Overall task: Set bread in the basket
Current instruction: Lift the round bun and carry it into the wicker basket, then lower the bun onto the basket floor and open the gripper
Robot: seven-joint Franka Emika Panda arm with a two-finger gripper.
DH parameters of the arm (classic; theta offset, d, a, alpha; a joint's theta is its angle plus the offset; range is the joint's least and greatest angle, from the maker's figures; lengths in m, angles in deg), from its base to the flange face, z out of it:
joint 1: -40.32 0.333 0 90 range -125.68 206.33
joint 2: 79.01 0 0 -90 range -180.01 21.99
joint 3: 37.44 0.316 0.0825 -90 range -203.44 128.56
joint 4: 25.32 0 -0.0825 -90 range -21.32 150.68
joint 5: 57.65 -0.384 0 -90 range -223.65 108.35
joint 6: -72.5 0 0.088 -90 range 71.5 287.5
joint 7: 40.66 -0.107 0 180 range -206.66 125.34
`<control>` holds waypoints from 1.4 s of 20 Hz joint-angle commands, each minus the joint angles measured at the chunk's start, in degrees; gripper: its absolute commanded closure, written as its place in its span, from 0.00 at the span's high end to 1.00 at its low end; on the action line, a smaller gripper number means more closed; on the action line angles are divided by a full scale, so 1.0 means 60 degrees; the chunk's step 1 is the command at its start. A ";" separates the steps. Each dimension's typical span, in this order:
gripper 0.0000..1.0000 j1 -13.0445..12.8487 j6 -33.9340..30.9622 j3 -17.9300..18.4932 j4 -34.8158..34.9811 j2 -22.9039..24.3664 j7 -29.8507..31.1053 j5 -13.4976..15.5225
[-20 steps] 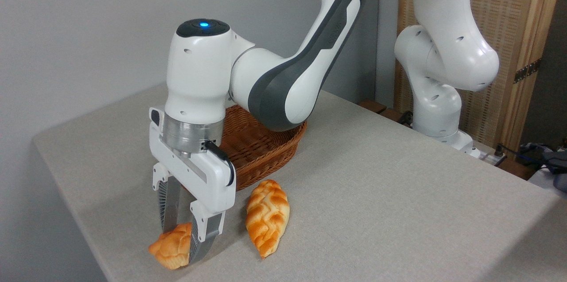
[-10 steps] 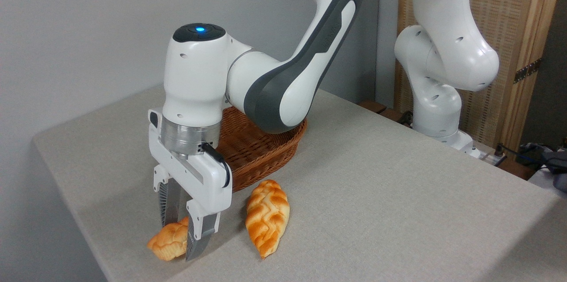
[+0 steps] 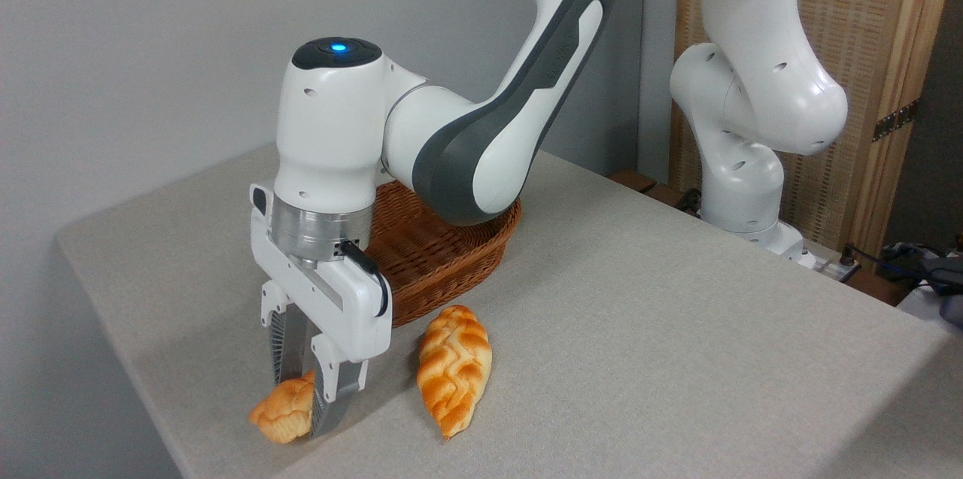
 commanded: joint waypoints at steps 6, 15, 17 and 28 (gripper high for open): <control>0.35 -0.0011 0.0094 0.0003 -0.0079 0.0135 -0.0067 0.0418; 0.39 -0.0011 -0.1074 -0.0377 -0.0123 0.1379 0.0254 0.0976; 0.41 -0.0011 -0.1981 -0.0625 -0.0123 0.1745 0.0255 0.0976; 0.51 -0.0026 -0.4855 -0.1622 -0.0079 0.2113 0.0284 0.0874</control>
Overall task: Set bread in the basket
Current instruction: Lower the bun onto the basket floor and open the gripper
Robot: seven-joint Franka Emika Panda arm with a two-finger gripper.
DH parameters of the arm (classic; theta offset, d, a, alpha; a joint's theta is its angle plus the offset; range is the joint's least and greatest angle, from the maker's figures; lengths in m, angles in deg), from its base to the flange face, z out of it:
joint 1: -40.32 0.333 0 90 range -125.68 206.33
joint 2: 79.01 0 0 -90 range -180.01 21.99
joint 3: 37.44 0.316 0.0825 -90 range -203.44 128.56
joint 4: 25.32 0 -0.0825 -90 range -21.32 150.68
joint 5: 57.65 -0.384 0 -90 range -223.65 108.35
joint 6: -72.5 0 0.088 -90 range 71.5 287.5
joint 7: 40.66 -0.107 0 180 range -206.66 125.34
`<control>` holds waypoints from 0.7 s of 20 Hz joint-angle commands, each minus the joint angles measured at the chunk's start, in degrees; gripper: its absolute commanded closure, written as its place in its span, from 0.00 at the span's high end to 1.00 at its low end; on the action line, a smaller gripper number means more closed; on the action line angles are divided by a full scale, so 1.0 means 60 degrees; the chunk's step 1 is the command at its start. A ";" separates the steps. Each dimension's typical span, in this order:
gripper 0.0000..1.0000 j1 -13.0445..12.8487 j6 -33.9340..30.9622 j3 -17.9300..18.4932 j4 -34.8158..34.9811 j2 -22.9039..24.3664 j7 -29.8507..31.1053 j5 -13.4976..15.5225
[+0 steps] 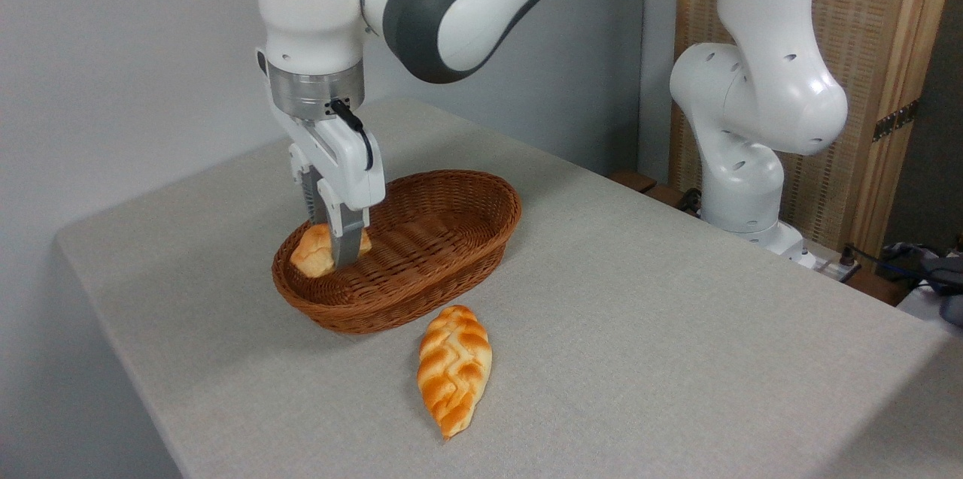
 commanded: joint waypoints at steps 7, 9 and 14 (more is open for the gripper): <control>1.00 -0.0007 -0.0829 -0.0452 0.0118 -0.0017 -0.0018 -0.0461; 1.00 -0.0007 -0.0830 -0.0452 0.0103 -0.0003 -0.0018 -0.0461; 1.00 -0.0007 -0.0829 -0.0452 0.0089 -0.0003 -0.0018 -0.0461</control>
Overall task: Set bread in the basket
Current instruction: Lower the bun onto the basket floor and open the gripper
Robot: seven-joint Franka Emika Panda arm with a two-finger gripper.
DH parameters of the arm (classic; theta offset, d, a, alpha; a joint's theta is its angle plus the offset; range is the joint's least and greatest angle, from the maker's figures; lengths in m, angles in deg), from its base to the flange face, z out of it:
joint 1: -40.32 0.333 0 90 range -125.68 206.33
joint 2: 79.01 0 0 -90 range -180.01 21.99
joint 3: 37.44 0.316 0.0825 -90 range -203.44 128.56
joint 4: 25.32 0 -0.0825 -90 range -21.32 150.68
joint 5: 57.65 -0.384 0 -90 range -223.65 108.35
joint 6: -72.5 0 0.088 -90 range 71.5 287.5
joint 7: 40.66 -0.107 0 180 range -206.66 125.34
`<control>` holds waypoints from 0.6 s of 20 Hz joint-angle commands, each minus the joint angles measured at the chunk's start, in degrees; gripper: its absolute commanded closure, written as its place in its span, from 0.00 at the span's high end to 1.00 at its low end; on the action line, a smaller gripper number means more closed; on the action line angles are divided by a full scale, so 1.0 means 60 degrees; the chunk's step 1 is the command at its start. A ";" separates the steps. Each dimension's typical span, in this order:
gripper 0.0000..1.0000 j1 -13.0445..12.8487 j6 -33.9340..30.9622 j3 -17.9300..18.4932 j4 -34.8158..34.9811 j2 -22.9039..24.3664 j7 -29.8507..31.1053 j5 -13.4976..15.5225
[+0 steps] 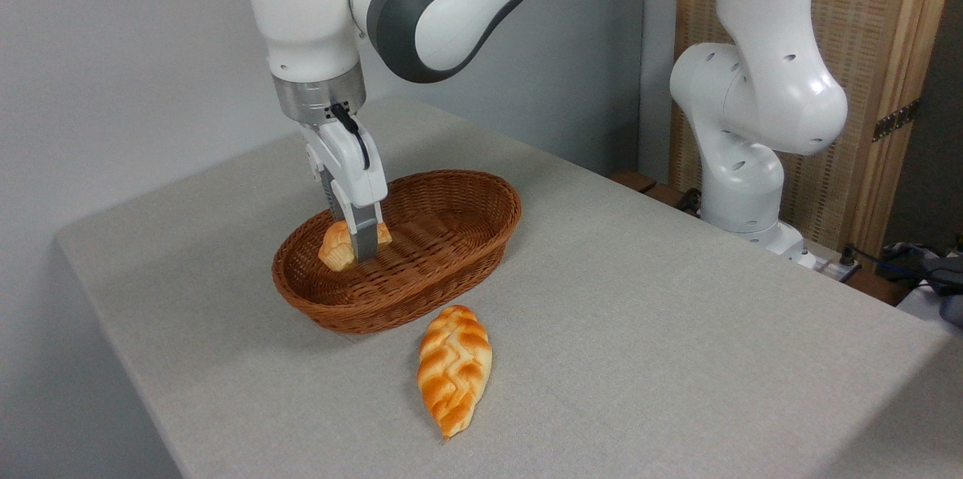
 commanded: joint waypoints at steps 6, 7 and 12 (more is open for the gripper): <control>1.00 0.0099 -0.0176 0.0162 -0.0041 0.0189 -0.0001 -0.0116; 1.00 0.0099 -0.0176 0.0206 -0.0041 0.0204 -0.0001 -0.0116; 1.00 0.0114 -0.0190 0.0543 -0.0041 0.0482 0.0014 -0.0101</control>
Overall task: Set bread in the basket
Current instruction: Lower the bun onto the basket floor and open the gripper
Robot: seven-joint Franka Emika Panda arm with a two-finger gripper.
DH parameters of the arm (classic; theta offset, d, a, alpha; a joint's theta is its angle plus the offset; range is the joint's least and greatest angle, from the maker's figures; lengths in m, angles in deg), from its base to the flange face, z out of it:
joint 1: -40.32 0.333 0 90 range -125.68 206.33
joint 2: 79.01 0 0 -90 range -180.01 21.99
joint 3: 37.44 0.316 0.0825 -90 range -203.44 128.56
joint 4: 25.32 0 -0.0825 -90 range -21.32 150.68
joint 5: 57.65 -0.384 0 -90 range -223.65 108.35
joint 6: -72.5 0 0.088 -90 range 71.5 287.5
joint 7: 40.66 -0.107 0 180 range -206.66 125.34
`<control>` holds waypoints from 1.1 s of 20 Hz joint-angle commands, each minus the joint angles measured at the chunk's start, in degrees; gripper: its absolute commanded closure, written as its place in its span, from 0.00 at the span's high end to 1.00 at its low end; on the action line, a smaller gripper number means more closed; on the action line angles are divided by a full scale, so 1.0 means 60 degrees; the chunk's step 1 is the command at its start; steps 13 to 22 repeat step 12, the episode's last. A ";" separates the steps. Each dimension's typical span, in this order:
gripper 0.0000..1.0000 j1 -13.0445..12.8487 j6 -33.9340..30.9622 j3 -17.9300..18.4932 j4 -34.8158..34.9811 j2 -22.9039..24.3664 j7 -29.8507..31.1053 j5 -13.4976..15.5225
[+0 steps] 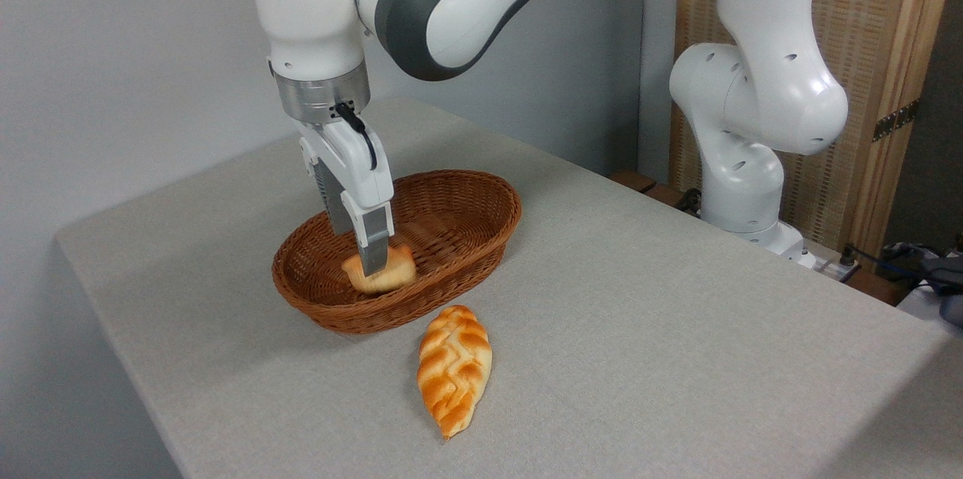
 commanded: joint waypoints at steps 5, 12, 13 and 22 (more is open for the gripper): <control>1.00 -0.0008 -0.0147 0.0849 -0.0487 0.0366 -0.0001 -0.0297; 1.00 0.0006 -0.0161 0.1347 -0.0649 0.0381 -0.0016 -0.0722; 1.00 0.0006 -0.0161 0.1347 -0.0649 0.0381 -0.0016 -0.0722; 1.00 0.0006 -0.0161 0.1347 -0.0649 0.0381 -0.0016 -0.0722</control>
